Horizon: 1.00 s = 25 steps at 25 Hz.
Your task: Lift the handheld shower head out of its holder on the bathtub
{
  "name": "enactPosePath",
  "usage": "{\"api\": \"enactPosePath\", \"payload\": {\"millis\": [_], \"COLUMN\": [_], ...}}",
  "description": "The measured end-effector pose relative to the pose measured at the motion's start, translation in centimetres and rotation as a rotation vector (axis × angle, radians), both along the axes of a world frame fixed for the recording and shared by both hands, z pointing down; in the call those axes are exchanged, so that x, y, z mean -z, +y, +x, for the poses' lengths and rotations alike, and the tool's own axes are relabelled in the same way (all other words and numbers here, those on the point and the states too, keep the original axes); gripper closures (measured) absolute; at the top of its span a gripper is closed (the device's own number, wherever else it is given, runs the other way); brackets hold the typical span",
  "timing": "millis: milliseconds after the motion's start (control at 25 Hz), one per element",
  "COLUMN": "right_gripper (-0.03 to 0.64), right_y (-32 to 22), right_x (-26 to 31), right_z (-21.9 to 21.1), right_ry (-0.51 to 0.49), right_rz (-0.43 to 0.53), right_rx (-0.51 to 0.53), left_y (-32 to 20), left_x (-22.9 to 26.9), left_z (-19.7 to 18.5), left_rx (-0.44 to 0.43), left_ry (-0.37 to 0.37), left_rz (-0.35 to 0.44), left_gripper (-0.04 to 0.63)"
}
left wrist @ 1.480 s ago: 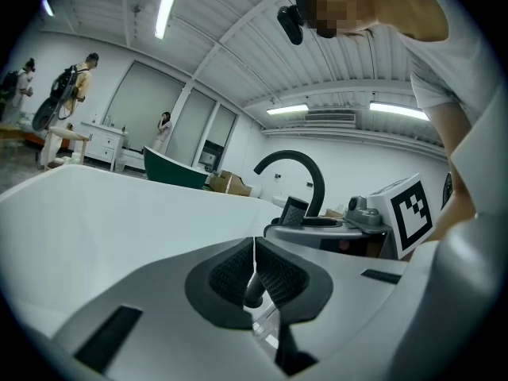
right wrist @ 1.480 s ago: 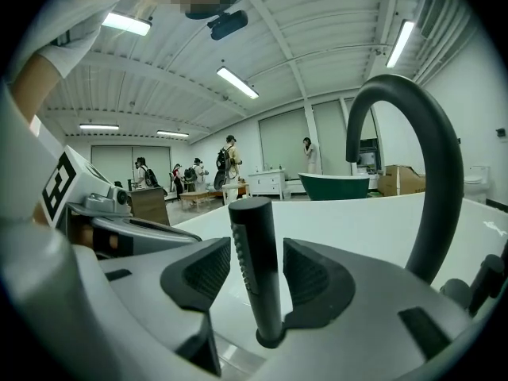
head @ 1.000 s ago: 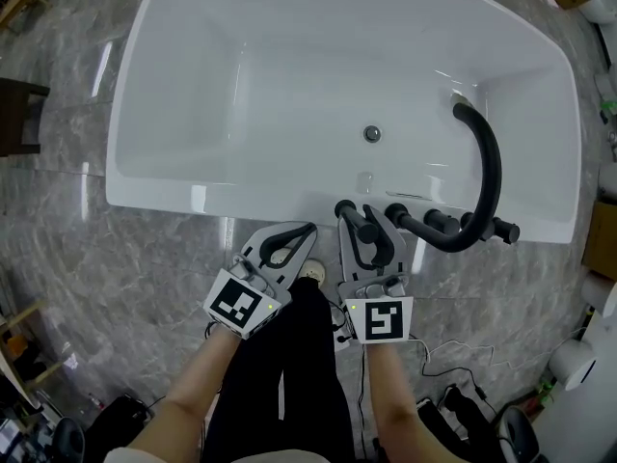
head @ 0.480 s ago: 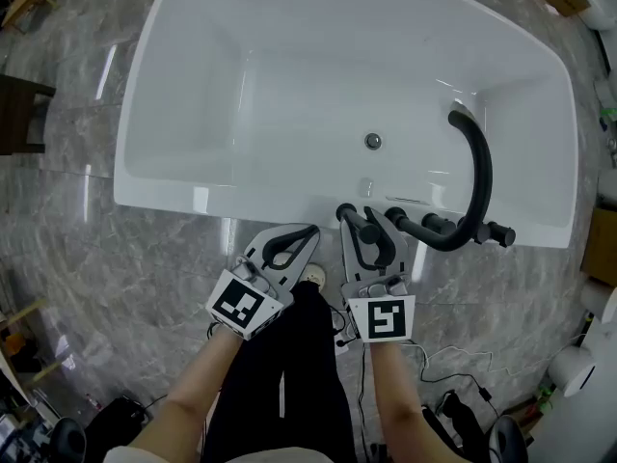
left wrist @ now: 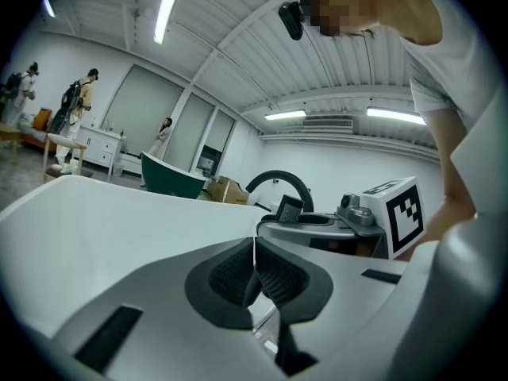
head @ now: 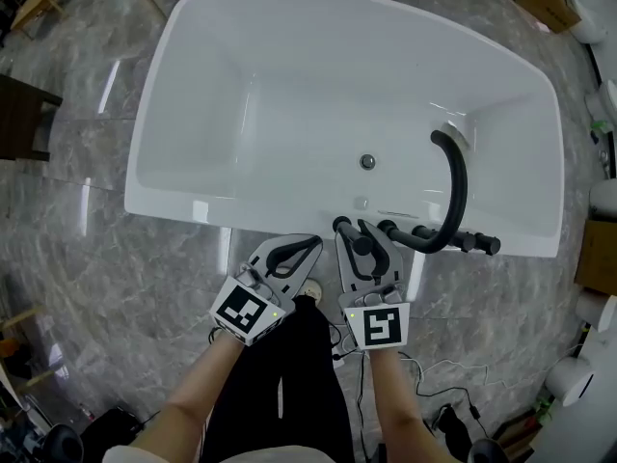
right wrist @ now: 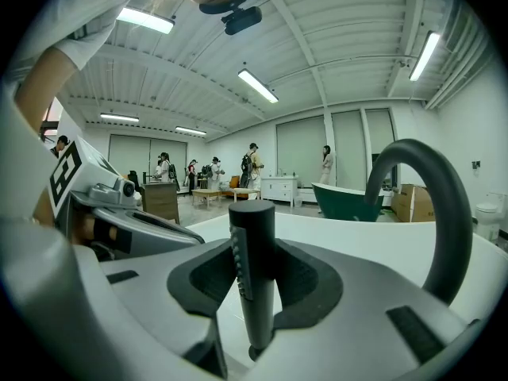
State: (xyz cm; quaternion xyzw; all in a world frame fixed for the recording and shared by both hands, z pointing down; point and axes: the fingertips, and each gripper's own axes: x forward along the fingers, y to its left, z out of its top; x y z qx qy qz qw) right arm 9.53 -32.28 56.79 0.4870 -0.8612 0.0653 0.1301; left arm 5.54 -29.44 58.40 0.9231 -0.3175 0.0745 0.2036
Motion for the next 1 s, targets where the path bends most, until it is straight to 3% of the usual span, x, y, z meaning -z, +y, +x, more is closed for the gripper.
{"api": "enactPosePath", "payload": {"millis": [1000], "right_gripper": [0.480], "right_y": [2.0], "right_x": [6.9], "right_z": [-0.9], "right_ry": [0.019], "right_rz": [0.034], "right_rx": [0.014], "left_y": [1.5], "left_x": [7.3], "left_z": [0.4], "left_rx": [-0.010], "left_ry": [-0.002], "left_rz": [0.067], "left_gripper": [0.583]}}
